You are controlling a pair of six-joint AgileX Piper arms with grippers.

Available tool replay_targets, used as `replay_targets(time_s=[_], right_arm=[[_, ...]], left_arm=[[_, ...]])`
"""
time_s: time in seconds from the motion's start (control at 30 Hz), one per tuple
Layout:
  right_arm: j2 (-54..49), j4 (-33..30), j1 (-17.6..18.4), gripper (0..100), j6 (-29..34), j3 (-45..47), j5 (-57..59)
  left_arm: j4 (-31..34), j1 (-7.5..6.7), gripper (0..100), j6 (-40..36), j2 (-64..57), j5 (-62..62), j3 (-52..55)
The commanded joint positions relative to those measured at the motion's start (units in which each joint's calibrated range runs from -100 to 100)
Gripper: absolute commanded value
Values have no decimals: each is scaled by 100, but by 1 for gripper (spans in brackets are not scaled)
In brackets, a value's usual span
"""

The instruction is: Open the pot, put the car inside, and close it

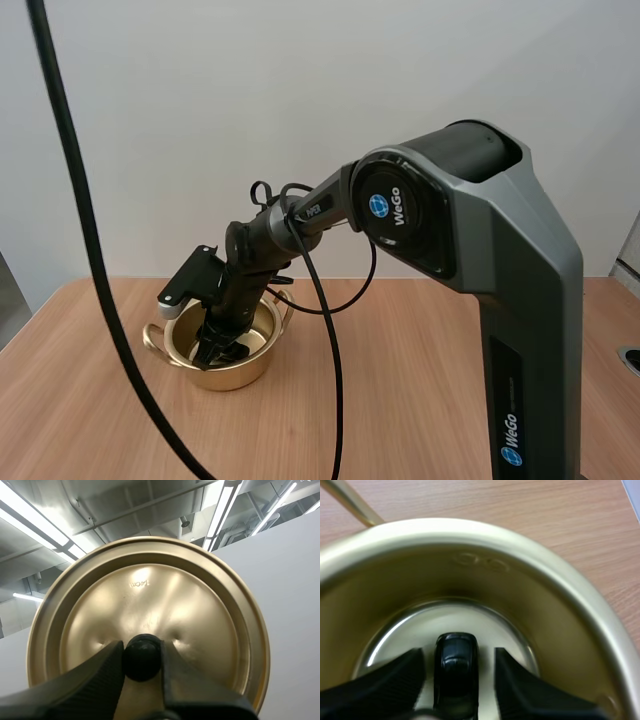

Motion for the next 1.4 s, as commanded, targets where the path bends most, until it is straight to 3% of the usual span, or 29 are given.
replay_targets(time_s=[0.0,0.07,0.27,0.43,0.63,0.7,0.73,0.9,1.13,1.37], right_arm=[[9,0,5,88,10,-5,26],[9,0,5,83,10,-5,40],[-418,-150,5,82,50,-23,148],[-1698,-150,-12,92,229,-280,88],[-3227,-1077,-220,92,1298,-678,184],[-3596,-1566,-412,85,1745,-719,166],[-3781,-1747,-549,75,1985,-718,149],[-4537,-1892,-1338,0,2358,-718,228],[-5519,-1621,-2305,0,2376,-250,327],[-6716,-1601,-2458,0,2386,990,346]], left_arm=[[-1,1,0,-2,-3,-9,1],[-1,1,0,-2,-3,-9,1],[-1,1,0,-2,-3,-9,1],[24,1,0,139,-3,46,1],[24,1,0,192,-3,44,1],[24,1,0,192,-3,44,1],[24,1,0,192,-3,44,1],[12,1,0,190,-3,293,1],[-17,1,0,76,-3,891,284],[169,1,0,76,49,1079,1232]])
